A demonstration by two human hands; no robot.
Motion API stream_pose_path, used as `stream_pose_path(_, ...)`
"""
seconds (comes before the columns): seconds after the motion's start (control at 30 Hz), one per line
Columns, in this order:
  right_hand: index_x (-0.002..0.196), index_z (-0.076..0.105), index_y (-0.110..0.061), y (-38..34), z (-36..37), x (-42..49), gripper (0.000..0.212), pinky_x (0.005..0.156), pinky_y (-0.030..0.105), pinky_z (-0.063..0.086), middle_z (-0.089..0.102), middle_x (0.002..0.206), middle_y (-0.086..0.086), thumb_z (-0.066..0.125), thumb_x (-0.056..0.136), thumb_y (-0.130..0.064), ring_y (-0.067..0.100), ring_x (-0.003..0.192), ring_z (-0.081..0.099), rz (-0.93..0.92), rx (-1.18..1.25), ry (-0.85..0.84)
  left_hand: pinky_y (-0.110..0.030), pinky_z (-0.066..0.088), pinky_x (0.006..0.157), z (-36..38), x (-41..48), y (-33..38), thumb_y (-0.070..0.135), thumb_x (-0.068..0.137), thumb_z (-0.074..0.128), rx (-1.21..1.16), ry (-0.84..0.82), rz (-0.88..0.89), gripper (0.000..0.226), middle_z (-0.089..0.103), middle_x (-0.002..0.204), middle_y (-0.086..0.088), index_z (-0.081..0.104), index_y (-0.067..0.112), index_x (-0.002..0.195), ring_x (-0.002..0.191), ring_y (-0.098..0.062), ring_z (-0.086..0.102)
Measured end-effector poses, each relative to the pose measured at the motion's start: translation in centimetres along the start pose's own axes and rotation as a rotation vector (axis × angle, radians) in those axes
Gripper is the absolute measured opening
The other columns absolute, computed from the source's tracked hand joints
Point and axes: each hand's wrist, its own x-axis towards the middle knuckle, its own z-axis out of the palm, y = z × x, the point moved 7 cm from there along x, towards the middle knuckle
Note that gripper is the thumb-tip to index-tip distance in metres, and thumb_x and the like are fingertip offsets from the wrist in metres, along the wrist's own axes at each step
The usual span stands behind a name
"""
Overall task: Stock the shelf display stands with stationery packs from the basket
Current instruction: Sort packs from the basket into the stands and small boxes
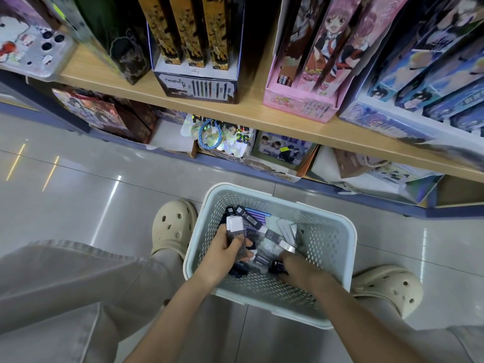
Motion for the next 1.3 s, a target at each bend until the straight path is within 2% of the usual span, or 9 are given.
stream_pose_path(0.4, 0.135, 0.044, -0.011, 0.1, -1.0, -0.5, 0.049, 0.102, 0.029, 0.040, 0.056, 0.131, 0.010, 0.059, 0.089, -0.008, 0.024, 0.118, 0.054, 0.058, 0.167, 0.077, -0.027, 0.059, 0.072, -0.5, -1.1, -0.1, 0.005, 0.100, 0.041, -0.010, 0.113, -0.020, 0.012, 0.064, 0.088, -0.009, 0.046, 0.011, 0.109, 0.077, -0.024, 0.065)
stream_pose_path(0.53, 0.137, 0.045, -0.007, -1.3, -2.9, -1.4, 0.055, 0.084, 0.015, 0.038, 0.058, 0.127, 0.008, 0.066, 0.086, -0.009, 0.014, 0.108, 0.055, 0.015, 0.333, 0.131, -0.021, 0.056, 0.064, -1.1, -1.4, -0.2, -0.001, 0.095, 0.047, -0.008, 0.204, -0.030, 0.013, 0.064, 0.080, -0.004, 0.050, 0.011, 0.101, 0.070, -0.019, 0.065)
stream_pose_path(0.63, 0.116, 0.057, 0.000, -3.5, -5.0, -2.5, 0.034, 0.071, 0.009, 0.040, 0.065, 0.113, 0.009, 0.068, 0.085, -0.008, 0.016, 0.101, 0.058, -0.037, 0.527, 0.223, -0.019, 0.056, 0.063, -0.9, -2.1, -0.1, -0.001, 0.094, 0.051, -0.037, 0.208, -0.022, 0.014, 0.066, 0.079, -0.003, 0.053, 0.011, 0.102, 0.067, -0.015, 0.067)
stream_pose_path(0.73, 0.099, 0.060, -0.011, -7.0, -7.3, -4.6, 0.015, 0.074, 0.013, 0.047, 0.067, 0.092, -0.002, 0.066, 0.086, -0.006, 0.008, 0.083, 0.062, -0.134, 0.683, 0.282, -0.030, 0.058, 0.073, -0.8, -2.6, 0.3, 0.007, 0.095, 0.054, -0.050, 0.235, 0.004, 0.009, 0.065, 0.069, 0.001, 0.056, 0.006, 0.104, 0.065, -0.014, 0.066)
stream_pose_path(0.83, 0.097, 0.061, -0.014, -10.2, -9.4, -7.2, 0.014, 0.077, 0.015, 0.050, 0.066, 0.088, -0.009, 0.062, 0.089, -0.003, -0.005, 0.077, 0.062, -0.231, 0.745, 0.304, -0.034, 0.056, 0.077, 0.2, -3.1, 1.2, 0.017, 0.098, 0.050, -0.163, 0.194, -0.008, 0.018, 0.072, 0.076, -0.002, 0.059, 0.004, 0.107, 0.074, -0.018, 0.069)
stream_pose_path(0.93, 0.103, 0.064, -0.012, -12.1, -11.1, -9.6, 0.016, 0.082, 0.023, 0.053, 0.068, 0.095, -0.001, 0.062, 0.089, -0.005, 0.008, 0.086, 0.065, -0.271, 0.769, 0.373, -0.034, 0.051, 0.082, 1.4, -4.0, 2.9, 0.020, 0.101, 0.044, -0.274, 0.147, 0.014, 0.018, 0.073, 0.094, -0.004, 0.059, 0.011, 0.104, 0.084, -0.017, 0.068)
stream_pose_path(1.0, 0.103, 0.065, -0.009, -12.9, -12.3, -11.2, 0.017, 0.079, 0.018, 0.052, 0.069, 0.095, 0.001, 0.065, 0.087, -0.005, 0.006, 0.083, 0.064, -0.299, 0.775, 0.463, -0.033, 0.051, 0.080, 2.0, -4.8, 4.4, 0.020, 0.101, 0.043, -0.307, 0.145, 0.050, 0.014, 0.071, 0.094, -0.002, 0.057, 0.015, 0.100, 0.082, -0.014, 0.065)
stream_pose_path(1.13, 0.089, 0.068, -0.015, -14.4, -14.2, -14.7, 0.010, 0.075, 0.019, 0.052, 0.071, 0.086, -0.003, 0.071, 0.082, -0.008, 0.005, 0.076, 0.065, -0.343, 0.794, 0.561, -0.047, 0.049, 0.090, 2.7, -6.6, 7.0, 0.023, 0.100, 0.047, -0.233, 0.139, 0.112, 0.011, 0.069, 0.104, -0.004, 0.056, 0.019, 0.105, 0.098, -0.023, 0.062)
stream_pose_path(1.3, 0.082, 0.067, -0.014, -16.0, -16.1, -18.8, 0.007, 0.069, 0.020, 0.047, 0.068, 0.079, 0.002, 0.073, 0.080, -0.012, 0.003, 0.067, 0.058, -0.368, 0.712, 0.668, -0.036, 0.050, 0.080, 2.7, -9.6, 10.4, 0.016, 0.100, 0.046, -0.188, 0.108, 0.239, 0.019, 0.072, 0.105, -0.004, 0.062, 0.022, 0.107, 0.099, -0.022, 0.066)
